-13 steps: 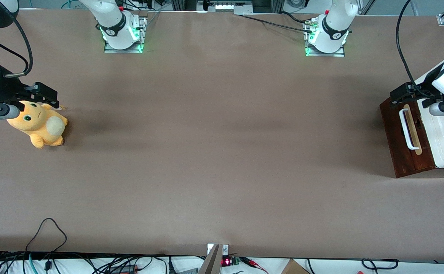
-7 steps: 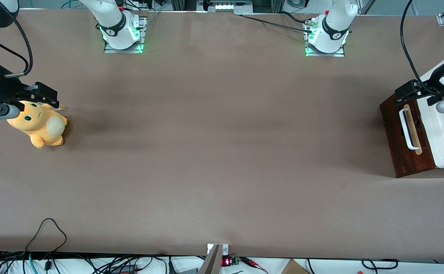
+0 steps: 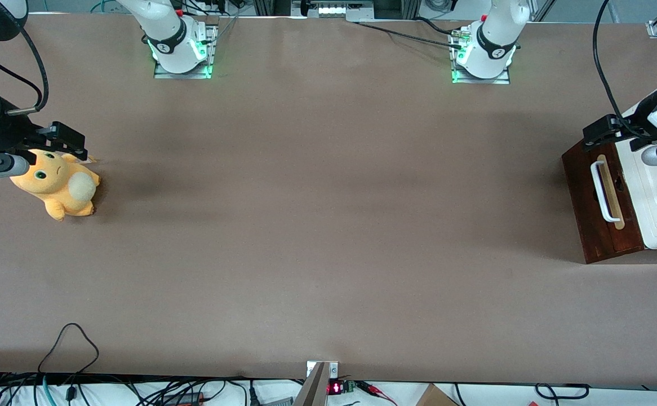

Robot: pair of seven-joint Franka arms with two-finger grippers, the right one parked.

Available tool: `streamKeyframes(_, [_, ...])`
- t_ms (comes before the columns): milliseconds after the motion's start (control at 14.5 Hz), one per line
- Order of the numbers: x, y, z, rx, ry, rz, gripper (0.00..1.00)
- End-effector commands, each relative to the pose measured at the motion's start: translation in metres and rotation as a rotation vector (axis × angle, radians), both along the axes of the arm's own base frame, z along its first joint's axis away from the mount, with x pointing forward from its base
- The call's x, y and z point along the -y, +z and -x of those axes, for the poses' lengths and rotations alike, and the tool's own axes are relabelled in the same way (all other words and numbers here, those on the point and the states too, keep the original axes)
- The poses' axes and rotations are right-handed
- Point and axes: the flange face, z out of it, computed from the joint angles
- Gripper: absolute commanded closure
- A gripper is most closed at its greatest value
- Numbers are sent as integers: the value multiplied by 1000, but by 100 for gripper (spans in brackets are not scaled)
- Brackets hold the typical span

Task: Open lower drawer with left arm only

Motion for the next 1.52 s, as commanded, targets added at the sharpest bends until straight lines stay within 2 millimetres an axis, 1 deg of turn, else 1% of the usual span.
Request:
streamKeyframes(0, [-4, -1, -2, -13, -41, 26, 0])
streamKeyframes(207, [-7, 1, -3, -7, -60, 5, 0])
streamKeyframes(276, [-5, 1, -4, -7, -66, -31, 0])
streamKeyframes(345, [-3, 1, -4, -12, -85, -107, 0])
streamKeyframes(483, [9, -10, -10, -31, -106, -251, 0])
streamKeyframes(552, [10, -14, -11, -35, -90, -310, 0])
streamKeyframes(690, [28, -35, -19, -45, -89, -458, 0])
streamKeyframes(759, [37, -51, -20, -51, -81, -559, 0])
streamKeyframes(828, [51, -68, -18, -47, -76, -637, 0])
streamKeyframes(897, [60, -89, -17, -42, -61, -716, 0])
streamKeyframes(966, [69, -115, -13, -31, -44, -809, 0])
streamKeyframes(1034, [70, -141, -10, -31, -37, -884, 0])
streamKeyframes(1241, [66, -211, -4, -26, -17, -1030, 0])
streamKeyframes(1310, [65, -233, 2, -18, -16, -1076, 1])
streamKeyframes(1448, [58, -285, 21, -2, -59, -1192, 1])
